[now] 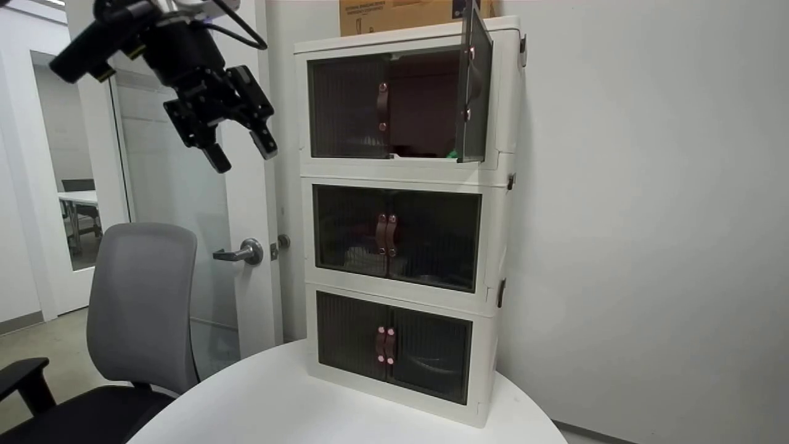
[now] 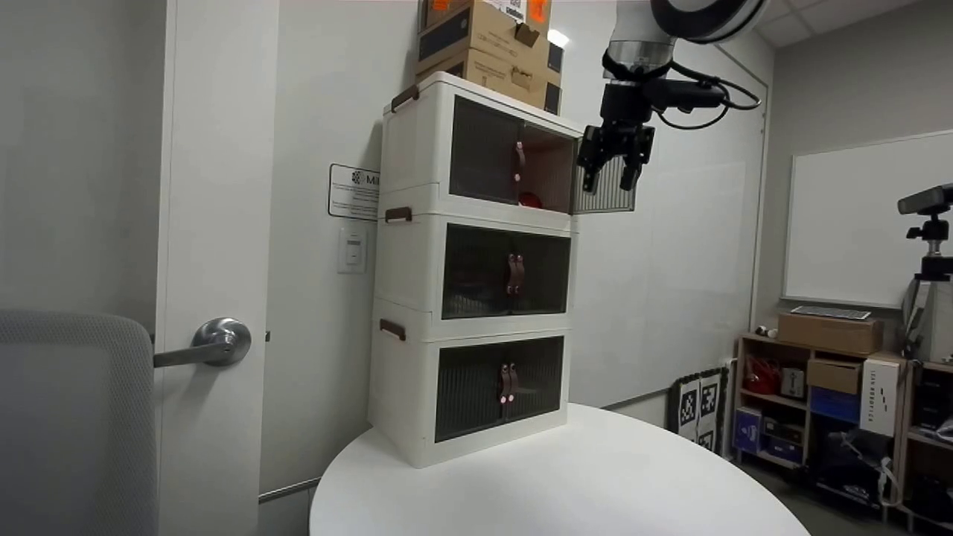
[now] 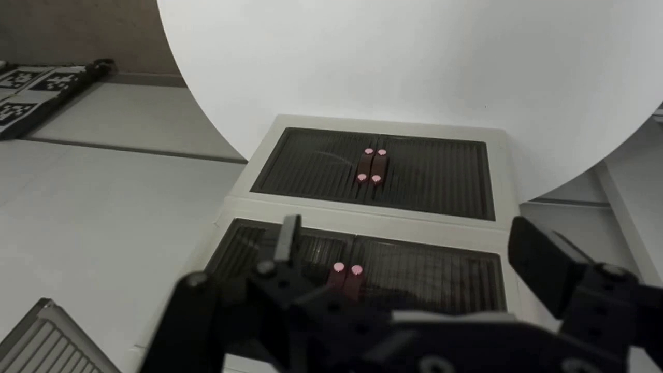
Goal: Close the right door of the top cabinet
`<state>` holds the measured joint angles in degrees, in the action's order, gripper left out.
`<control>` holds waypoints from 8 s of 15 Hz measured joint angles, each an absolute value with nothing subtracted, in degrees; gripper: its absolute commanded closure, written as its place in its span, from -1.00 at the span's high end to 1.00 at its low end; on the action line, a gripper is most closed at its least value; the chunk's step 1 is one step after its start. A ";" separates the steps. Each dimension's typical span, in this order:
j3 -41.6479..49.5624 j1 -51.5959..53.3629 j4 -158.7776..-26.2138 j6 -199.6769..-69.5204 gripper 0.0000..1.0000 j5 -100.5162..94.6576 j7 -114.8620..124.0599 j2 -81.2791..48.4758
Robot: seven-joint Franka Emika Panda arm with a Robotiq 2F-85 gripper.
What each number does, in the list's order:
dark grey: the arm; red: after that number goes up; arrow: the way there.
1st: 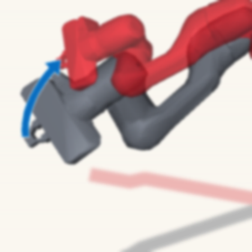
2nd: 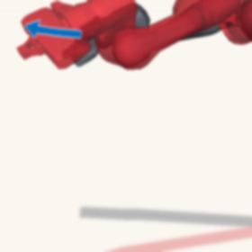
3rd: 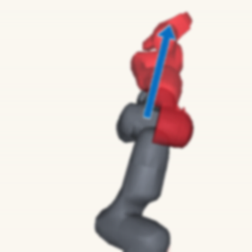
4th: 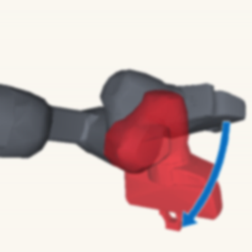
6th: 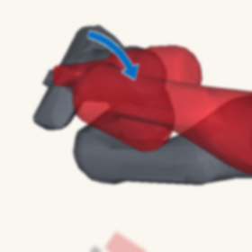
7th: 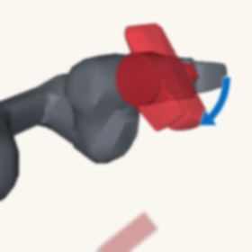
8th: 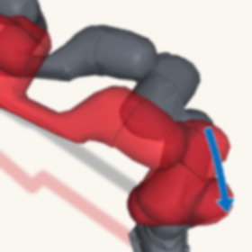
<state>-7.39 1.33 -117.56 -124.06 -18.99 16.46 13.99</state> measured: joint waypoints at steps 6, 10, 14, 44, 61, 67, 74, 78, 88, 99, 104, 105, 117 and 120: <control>-2.43 -0.30 -117.49 -126.89 1.00 -16.39 9.77 16.79; 1.26 -0.59 -117.50 -126.16 1.00 -12.29 -0.19 19.55; 4.76 -0.77 -117.42 -123.50 1.00 -10.65 -10.51 21.89; 16.97 -1.82 -99.92 -140.33 1.00 25.37 -57.78 4.68; 7.47 -4.88 -93.17 -139.89 1.00 32.80 -67.41 -1.05; 2.82 -3.13 -91.21 -152.62 1.00 32.18 -62.88 -5.81; 3.52 -2.92 -89.11 -159.79 1.00 31.66 -54.78 -14.04; 3.29 -2.53 -86.70 -159.88 1.00 31.73 -52.15 -16.87; 0.31 -0.94 -81.22 -159.88 1.00 31.72 -52.07 -19.14; -0.04 -0.72 -72.35 -159.87 1.00 31.73 -52.00 -27.73; -1.38 -1.79 -70.95 -157.41 1.00 32.99 -52.00 -27.83; -1.41 -2.01 -71.33 -156.17 1.00 33.09 -51.66 -27.06; 13.81 10.09 -100.72 -145.94 1.00 2.26 -10.87 -0.75; 8.96 6.87 -109.22 -139.70 1.00 -7.47 1.76 6.81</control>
